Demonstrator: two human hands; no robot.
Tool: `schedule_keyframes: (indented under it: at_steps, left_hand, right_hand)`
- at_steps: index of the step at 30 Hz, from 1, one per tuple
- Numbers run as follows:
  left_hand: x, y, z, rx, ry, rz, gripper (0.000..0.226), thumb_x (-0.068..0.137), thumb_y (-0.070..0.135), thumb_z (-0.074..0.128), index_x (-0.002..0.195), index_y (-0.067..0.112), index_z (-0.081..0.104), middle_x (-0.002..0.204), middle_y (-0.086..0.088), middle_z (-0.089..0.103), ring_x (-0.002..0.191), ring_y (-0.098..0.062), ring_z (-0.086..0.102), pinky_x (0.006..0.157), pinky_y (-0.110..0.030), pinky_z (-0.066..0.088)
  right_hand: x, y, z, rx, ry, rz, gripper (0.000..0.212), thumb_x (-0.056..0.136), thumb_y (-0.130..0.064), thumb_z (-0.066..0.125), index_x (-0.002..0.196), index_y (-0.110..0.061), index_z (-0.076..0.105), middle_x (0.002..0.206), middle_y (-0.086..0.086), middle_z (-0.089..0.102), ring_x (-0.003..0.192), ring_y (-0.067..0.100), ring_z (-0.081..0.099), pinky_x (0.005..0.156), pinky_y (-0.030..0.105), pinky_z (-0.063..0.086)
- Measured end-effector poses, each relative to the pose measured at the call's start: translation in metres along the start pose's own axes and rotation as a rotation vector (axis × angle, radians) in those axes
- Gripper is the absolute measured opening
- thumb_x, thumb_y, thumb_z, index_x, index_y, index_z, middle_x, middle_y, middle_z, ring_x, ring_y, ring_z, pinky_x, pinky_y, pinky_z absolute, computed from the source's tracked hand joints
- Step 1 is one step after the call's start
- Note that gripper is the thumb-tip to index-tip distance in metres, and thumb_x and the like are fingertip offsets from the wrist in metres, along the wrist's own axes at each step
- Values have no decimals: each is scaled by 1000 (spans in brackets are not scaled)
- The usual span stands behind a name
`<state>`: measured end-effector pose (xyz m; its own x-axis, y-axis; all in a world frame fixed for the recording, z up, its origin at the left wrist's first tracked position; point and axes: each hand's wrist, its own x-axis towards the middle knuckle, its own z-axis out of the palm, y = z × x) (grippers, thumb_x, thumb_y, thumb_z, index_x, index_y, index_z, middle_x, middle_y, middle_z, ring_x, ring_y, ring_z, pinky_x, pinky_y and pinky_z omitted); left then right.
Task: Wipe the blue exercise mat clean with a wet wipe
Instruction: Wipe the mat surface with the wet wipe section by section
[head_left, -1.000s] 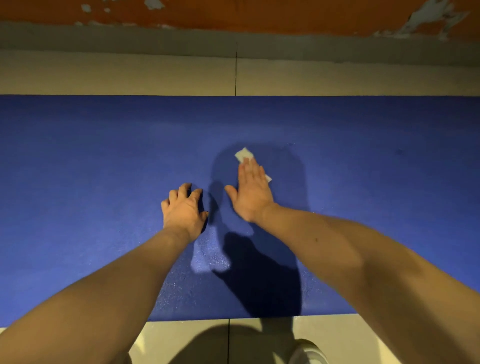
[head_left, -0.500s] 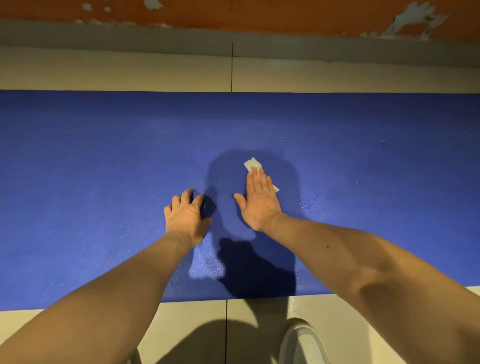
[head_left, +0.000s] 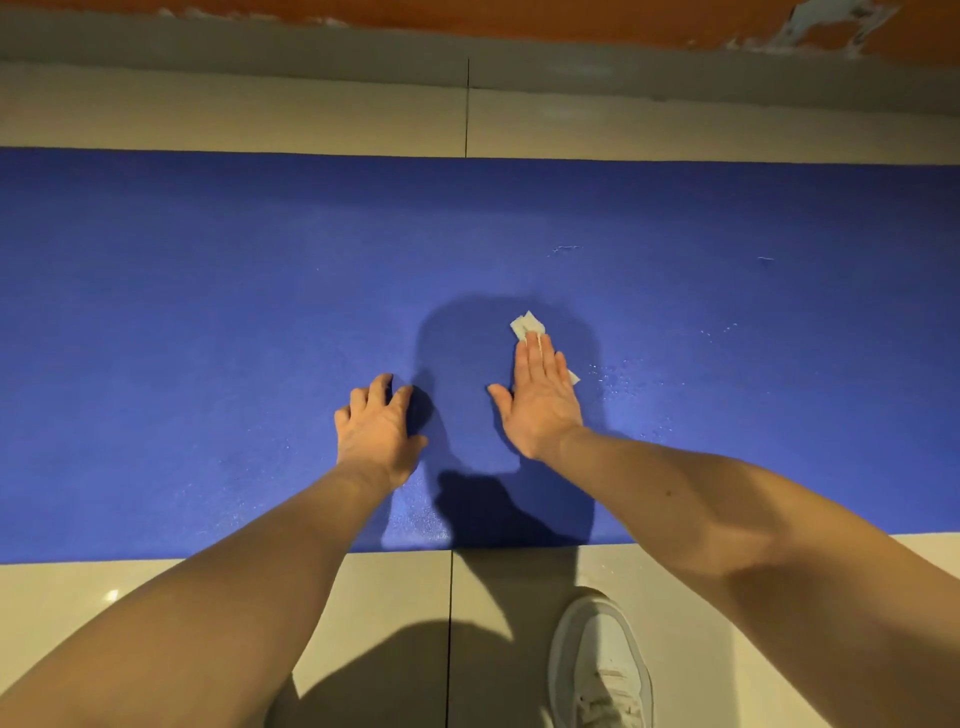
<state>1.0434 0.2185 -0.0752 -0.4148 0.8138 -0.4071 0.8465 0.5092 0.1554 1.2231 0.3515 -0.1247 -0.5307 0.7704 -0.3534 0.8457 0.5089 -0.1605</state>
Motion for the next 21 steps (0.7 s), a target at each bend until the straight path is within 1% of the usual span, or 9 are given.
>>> schedule_keyframes:
  at_steps: [2,5,7,9,11,14,16,19,21]
  left_hand:
    - [-4,1,3,-9,7,-9,73,91,44,66,152,24,33,161,-2,18,140,-29,22,111,-44,24]
    - [-8,2,7,-10,20,-13,75,91,45,66,154,24,31,162,-2,17,141,-29,22,112,-44,25]
    - [-9,2,9,1,20,-12,76,92,47,65,155,24,30,162,-2,16,141,-29,22,113,-44,25]
    - [-9,4,10,6,21,-10,78,91,51,65,155,25,29,162,-3,16,141,-30,22,113,-45,25]
    - [-10,5,9,12,10,-4,80,89,53,66,155,25,29,162,-3,17,141,-31,22,113,-45,25]
    - [-13,9,11,12,-2,6,82,88,54,66,155,25,29,162,-3,17,141,-31,22,113,-45,24]
    - [-16,13,14,9,-5,8,84,87,55,67,155,25,29,162,-3,17,141,-31,22,113,-45,24]
    - [-21,17,17,-18,16,11,84,87,52,69,155,23,29,162,-4,18,140,-31,23,112,-45,24]
    - [-24,20,17,-18,16,12,83,88,50,69,155,22,29,161,-4,18,140,-30,23,111,-44,24]
  right_hand:
    - [-12,-18,9,20,-3,-40,80,106,-54,18,161,-1,-4,168,15,-16,155,31,-19,126,45,-11]
    - [-44,-42,27,53,1,-236,87,97,-59,7,161,0,6,169,16,-7,156,31,-13,126,45,-8]
    - [-60,-43,36,17,-14,-345,87,96,-60,6,161,-2,6,169,14,-6,157,29,-11,127,44,-6]
    - [-58,-30,36,23,-15,-383,84,98,-59,10,161,-3,8,170,11,-2,157,26,-7,128,45,1]
    - [-49,-12,29,39,19,-294,82,100,-58,14,162,-4,7,170,9,-4,158,26,-7,128,46,4]
    - [-36,13,17,17,26,-63,78,106,-54,21,161,-6,-6,169,6,-17,156,24,-17,127,43,-6]
    - [-38,9,10,35,33,8,79,107,-54,22,161,-4,-7,169,9,-17,156,26,-18,127,42,-8]
    - [-56,-13,20,70,12,-23,79,105,-54,18,161,1,1,169,17,-10,156,32,-13,127,45,-5]
    - [-80,-30,30,81,-6,-104,81,101,-53,16,158,5,18,168,21,8,157,36,4,127,48,7]
